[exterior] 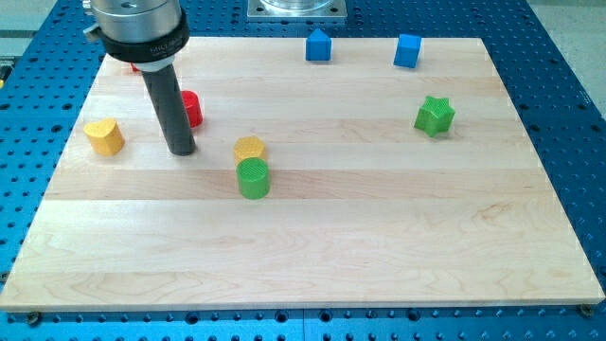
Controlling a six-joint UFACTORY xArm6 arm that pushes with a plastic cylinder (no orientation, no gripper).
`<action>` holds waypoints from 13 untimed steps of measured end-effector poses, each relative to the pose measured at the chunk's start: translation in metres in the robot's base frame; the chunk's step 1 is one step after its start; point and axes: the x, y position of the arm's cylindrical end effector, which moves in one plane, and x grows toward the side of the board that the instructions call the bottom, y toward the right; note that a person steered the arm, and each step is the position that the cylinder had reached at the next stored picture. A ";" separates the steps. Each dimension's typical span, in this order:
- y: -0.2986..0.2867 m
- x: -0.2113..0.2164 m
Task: Put the yellow hexagon vertically below the green star
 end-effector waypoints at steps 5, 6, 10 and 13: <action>0.143 0.019; 0.213 0.021; 0.333 0.047; 0.374 0.047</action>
